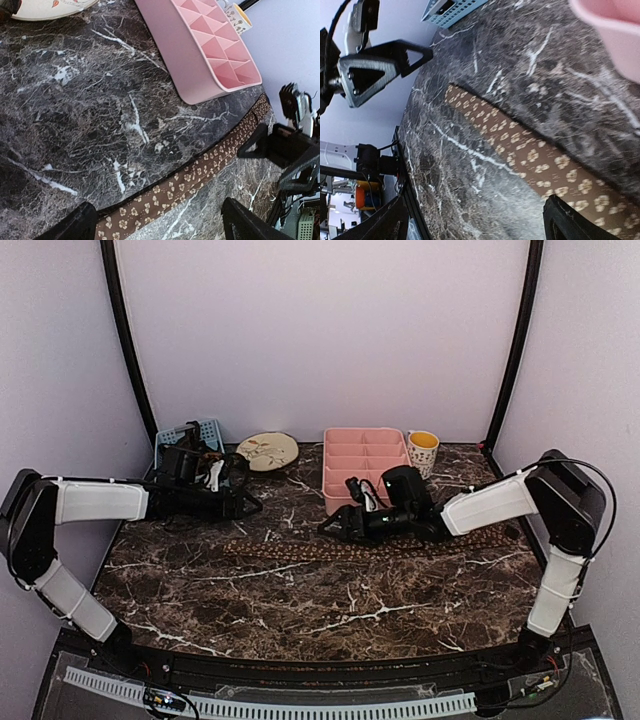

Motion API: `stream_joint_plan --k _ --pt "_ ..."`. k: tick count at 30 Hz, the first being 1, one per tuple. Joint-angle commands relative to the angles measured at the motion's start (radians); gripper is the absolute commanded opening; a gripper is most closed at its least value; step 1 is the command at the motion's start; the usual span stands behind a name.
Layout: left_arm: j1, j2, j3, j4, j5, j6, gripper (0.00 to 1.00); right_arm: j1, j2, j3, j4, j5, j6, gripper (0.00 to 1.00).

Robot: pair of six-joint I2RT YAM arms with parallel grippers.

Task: Roll the ties
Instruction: Pick up the tie from the center of the board.

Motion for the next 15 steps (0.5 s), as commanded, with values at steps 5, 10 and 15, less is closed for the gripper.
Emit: stream_joint_plan --k 5,10,15 --pt "-0.003 0.006 0.032 -0.093 -0.072 0.076 0.89 -0.137 0.075 0.084 -0.131 0.054 -0.133 0.93" --pt "-0.003 0.011 0.031 -0.103 -0.087 0.081 0.89 -0.174 0.165 0.190 -0.125 0.067 -0.151 0.92" --pt "-0.003 0.011 0.027 -0.111 -0.108 0.086 0.89 -0.193 0.229 0.296 -0.129 0.081 -0.148 0.91"
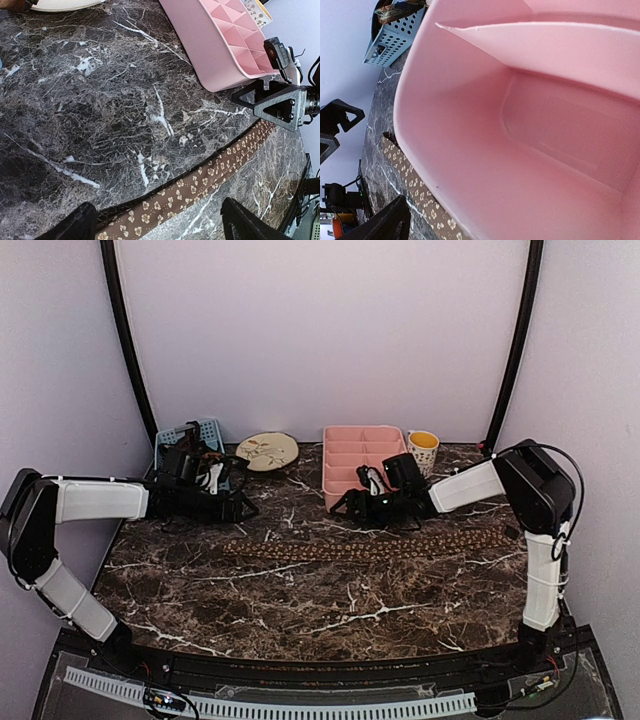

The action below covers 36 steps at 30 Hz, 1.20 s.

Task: Roll the ties
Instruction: Pick up the tie from the center of the board.

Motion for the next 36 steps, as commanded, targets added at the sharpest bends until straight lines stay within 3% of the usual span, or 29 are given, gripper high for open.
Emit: stream_joint_plan --k 1,7,14,19,23,32,36 --pt "-0.003 0.003 0.016 -0.032 -0.031 0.028 0.89 -0.019 0.021 0.080 0.013 0.024 -0.028 0.90" --pt "-0.002 0.018 0.021 -0.044 -0.035 0.049 0.89 -0.048 0.012 0.115 -0.087 0.049 -0.098 0.90" --pt "-0.004 0.056 0.069 -0.094 -0.027 0.127 0.87 -0.032 -0.071 0.015 -0.169 -0.091 -0.202 0.83" --pt "-0.030 0.074 0.078 -0.088 -0.002 0.150 0.85 -0.015 -0.151 -0.046 -0.301 -0.033 -0.323 0.82" --pt "-0.037 0.077 0.068 -0.089 -0.016 0.143 0.85 -0.009 -0.123 -0.023 -0.395 -0.015 -0.398 0.81" --pt "-0.009 -0.025 -0.078 -0.061 -0.134 -0.047 0.86 0.020 -0.128 -0.033 -0.493 -0.011 -0.458 0.68" --pt "0.028 -0.061 -0.145 -0.047 -0.147 -0.120 0.84 0.029 -0.161 0.002 -0.489 0.016 -0.435 0.68"
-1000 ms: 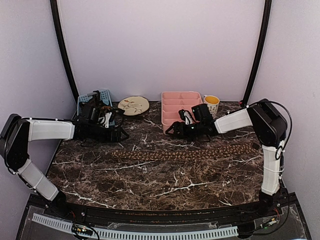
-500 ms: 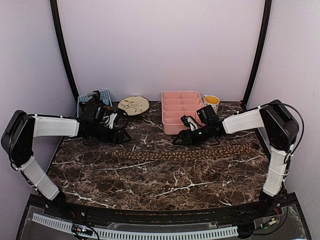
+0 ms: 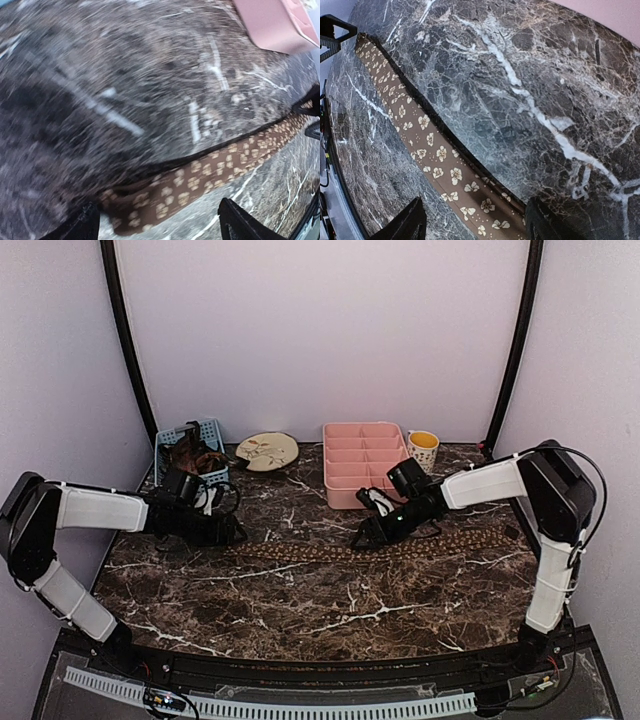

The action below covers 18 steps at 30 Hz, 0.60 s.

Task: Roll the ties
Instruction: Pick up the tie from the center of the board.

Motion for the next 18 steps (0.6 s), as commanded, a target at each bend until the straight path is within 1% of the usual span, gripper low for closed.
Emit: stream_joint_plan --k 1,4,9,11,15,18 --pt "0.037 -0.067 -0.057 0.008 -0.054 -0.108 0.83 0.021 -0.049 0.054 -0.039 0.039 0.008 0.68" --pt "0.057 -0.077 -0.074 0.013 -0.053 -0.134 0.77 0.044 -0.063 0.076 -0.010 0.046 0.038 0.69" --pt "0.064 -0.042 -0.072 0.044 -0.023 -0.157 0.54 0.081 -0.070 0.089 0.084 0.026 0.117 0.68" --pt "0.066 -0.027 -0.064 0.050 -0.009 -0.157 0.48 0.089 -0.066 0.088 0.128 0.014 0.151 0.67" --pt "0.066 -0.013 -0.074 0.056 -0.010 -0.157 0.40 0.101 -0.048 0.092 0.197 -0.017 0.214 0.64" --pt "0.066 -0.009 -0.087 0.069 -0.005 -0.155 0.37 0.111 -0.037 0.088 0.226 -0.025 0.241 0.63"
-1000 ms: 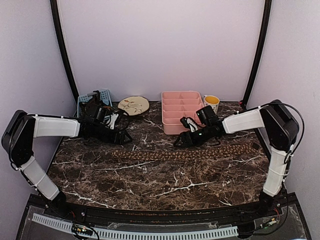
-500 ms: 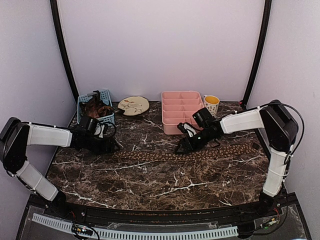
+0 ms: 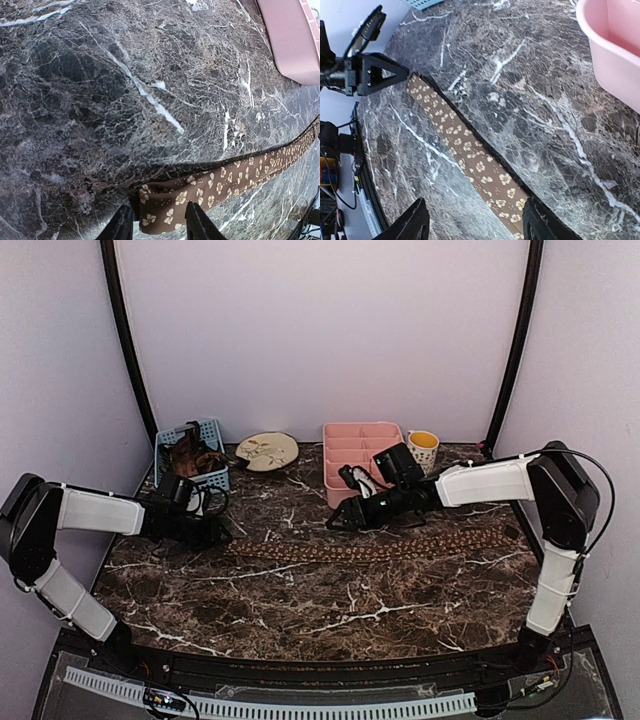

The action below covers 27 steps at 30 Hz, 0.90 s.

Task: Roll the ties
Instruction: Pick up the tie from the center of the board.

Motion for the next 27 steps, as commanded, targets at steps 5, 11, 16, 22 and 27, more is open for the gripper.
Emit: stream_joint_plan --k 5,11,16,22,27 --pt "0.006 0.016 -0.038 0.058 0.036 0.003 0.33 0.025 0.019 0.001 0.148 -0.042 0.104 0.61" --pt "0.005 0.026 -0.058 0.081 0.041 -0.016 0.33 0.037 0.029 -0.010 0.179 -0.052 0.128 0.60" --pt "0.006 0.048 -0.058 0.088 0.040 -0.018 0.30 0.045 0.040 -0.003 0.181 -0.056 0.133 0.59" --pt "0.006 0.045 -0.050 0.086 0.035 -0.011 0.17 0.047 0.047 0.000 0.182 -0.056 0.135 0.58" --pt "0.004 -0.029 -0.024 0.002 -0.001 0.003 0.00 0.055 0.059 0.004 0.195 -0.067 0.149 0.56"
